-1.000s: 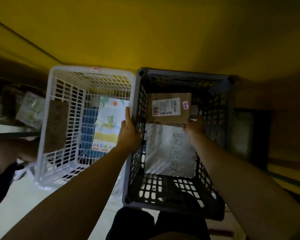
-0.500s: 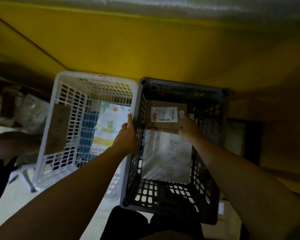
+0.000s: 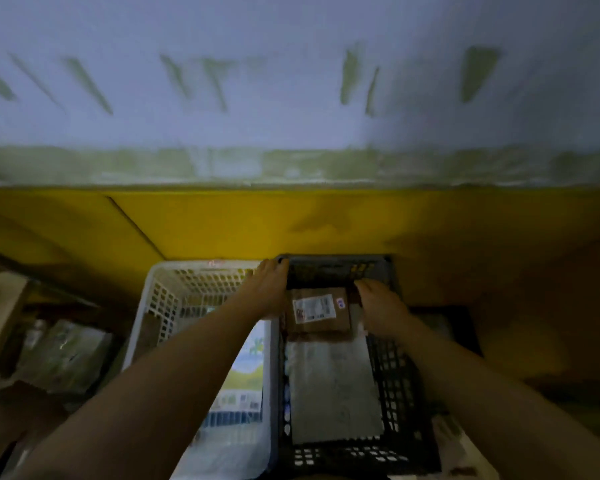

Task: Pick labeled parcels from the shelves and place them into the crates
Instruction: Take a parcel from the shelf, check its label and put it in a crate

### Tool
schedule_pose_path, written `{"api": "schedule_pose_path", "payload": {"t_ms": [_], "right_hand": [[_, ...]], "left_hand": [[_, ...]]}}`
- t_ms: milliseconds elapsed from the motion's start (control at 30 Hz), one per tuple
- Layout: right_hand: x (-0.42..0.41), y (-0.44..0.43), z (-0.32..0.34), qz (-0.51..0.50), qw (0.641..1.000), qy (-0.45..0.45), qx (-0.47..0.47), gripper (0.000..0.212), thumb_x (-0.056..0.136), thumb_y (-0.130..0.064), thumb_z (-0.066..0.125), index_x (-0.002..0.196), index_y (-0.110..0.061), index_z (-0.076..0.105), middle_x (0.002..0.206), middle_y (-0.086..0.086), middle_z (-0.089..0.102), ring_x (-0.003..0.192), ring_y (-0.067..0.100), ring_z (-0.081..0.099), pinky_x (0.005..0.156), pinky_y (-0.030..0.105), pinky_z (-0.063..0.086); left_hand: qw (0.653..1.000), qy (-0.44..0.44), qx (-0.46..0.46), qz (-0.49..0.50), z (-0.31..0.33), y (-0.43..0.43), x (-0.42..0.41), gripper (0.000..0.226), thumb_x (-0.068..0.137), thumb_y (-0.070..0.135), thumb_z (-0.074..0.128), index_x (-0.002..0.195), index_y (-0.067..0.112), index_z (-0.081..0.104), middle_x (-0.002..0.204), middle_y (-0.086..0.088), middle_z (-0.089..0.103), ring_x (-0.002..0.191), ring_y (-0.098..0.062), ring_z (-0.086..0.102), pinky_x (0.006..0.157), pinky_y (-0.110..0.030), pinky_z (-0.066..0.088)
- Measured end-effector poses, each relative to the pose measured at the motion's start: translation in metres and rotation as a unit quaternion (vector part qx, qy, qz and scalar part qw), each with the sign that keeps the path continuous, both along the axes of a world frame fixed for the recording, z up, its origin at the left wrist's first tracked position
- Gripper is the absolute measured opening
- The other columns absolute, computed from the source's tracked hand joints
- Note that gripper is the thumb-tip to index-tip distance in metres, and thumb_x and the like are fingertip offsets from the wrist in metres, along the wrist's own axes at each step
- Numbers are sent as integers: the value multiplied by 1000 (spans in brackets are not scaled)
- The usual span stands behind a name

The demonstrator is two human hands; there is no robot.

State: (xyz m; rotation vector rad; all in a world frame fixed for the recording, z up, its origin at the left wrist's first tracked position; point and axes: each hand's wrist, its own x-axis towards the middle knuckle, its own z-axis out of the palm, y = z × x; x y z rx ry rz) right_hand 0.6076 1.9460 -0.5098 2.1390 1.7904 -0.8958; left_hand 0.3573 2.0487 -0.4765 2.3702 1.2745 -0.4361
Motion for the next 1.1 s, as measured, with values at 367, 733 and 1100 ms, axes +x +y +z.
{"api": "schedule_pose_path", "payload": {"t_ms": [367,733,1100], "right_hand": [[-48,-82,137,-131,979,-88,126,72,104,-56,38,158,-11,22,164,7,25,150,27,23,119,47,30],[-65,-341,213,-287,924,-208,145,75,105,-55,35,161,-11,13,169,5,15,155,25,12,122,42,22],[-185,-680,239,-482,822,-284,110,75,103,-53,36,161,-11,14,169,8,13,156,26,11,123,46,24]], "left_hand": [[971,44,139,-190,106,-26,-29,86,100,34,59,161,12,3,165,-21,13,153,-39,12,121,-56,22],[845,6,209,-492,157,-189,91,79,103,34,49,161,14,-1,168,-17,5,155,-36,8,123,-54,18],[650,-130,190,-725,179,-527,127,83,96,33,57,161,17,9,167,-9,15,153,-27,15,126,-46,15]]}}
